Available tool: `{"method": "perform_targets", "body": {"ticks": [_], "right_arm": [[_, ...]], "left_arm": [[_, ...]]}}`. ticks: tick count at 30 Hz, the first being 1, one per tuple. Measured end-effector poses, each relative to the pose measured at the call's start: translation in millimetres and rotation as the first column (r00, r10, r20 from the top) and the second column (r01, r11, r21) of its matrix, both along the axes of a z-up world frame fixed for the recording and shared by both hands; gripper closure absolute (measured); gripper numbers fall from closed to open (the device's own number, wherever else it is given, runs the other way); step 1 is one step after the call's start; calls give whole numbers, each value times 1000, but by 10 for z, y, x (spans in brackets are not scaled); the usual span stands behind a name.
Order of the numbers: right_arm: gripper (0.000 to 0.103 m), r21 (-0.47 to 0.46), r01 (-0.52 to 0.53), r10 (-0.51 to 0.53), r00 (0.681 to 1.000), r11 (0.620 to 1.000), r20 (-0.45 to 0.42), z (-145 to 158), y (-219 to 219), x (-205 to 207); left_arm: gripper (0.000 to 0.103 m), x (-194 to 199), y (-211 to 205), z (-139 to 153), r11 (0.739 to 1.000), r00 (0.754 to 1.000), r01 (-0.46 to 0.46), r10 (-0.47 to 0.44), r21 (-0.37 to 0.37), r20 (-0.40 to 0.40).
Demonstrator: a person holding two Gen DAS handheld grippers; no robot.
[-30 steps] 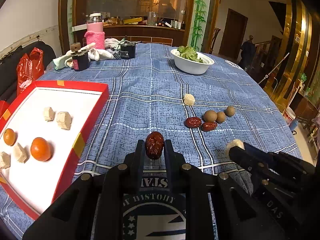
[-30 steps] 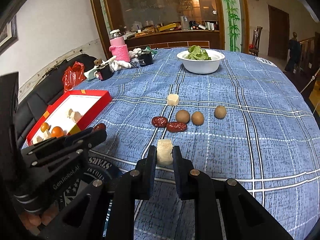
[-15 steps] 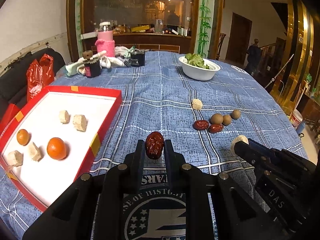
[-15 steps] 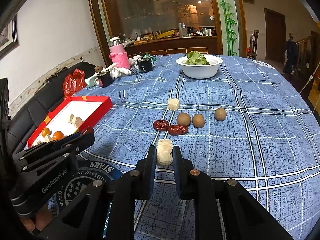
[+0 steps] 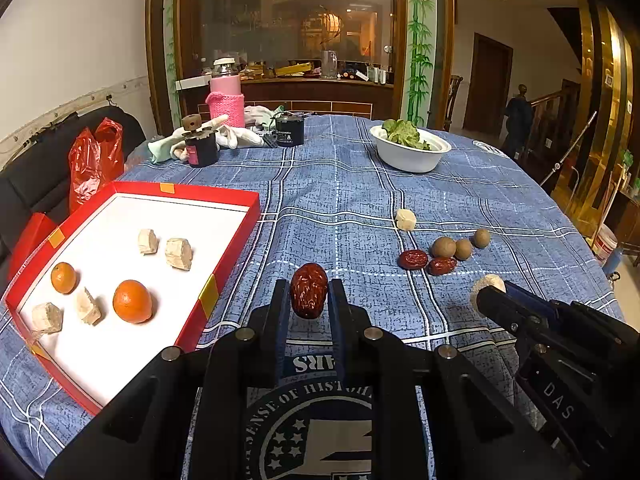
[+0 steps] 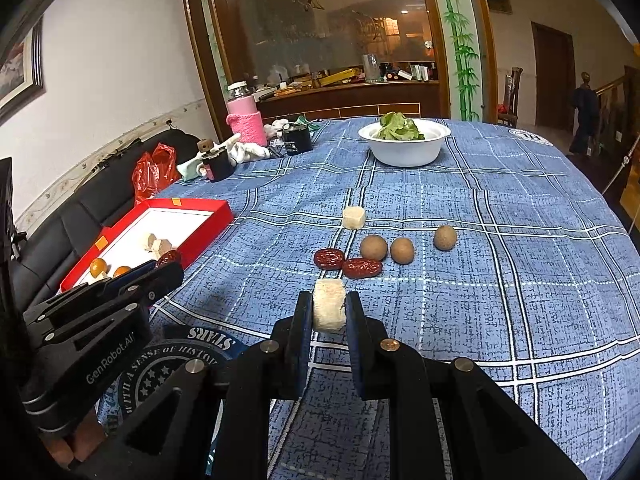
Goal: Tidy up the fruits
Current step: 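Lift the held date and cube and carry them toward the white box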
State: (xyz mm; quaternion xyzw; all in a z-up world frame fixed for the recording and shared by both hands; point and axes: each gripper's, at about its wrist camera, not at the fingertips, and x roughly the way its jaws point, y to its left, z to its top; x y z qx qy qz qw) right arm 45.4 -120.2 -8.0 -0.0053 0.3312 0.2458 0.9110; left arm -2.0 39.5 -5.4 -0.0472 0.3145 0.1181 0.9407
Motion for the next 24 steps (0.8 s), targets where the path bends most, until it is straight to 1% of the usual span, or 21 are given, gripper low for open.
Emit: {"method": "perform_targets", "body": {"ticks": [13,18,20,24], "right_arm": [[86,-22,11,-11,1000,1000,-10,-27,20,28],[86,-44,18,-18,1000,999,-3,-25,47,18],[86,-56,20,-19,1000,998,15,-2,66,-12],[86,-63,0,1,1000,998,16,33,132,-52]], "left_arm": [[87,-75,22,33,1000,999,-14,14,-2,35],[87,-68,75,18,1000,1000,-18,18,-12,14],[87,-67,122,0,1000,1000,-20,20,-23,-10],[87,-105,281,28,998,998,-47,45,-49,-48]]}}
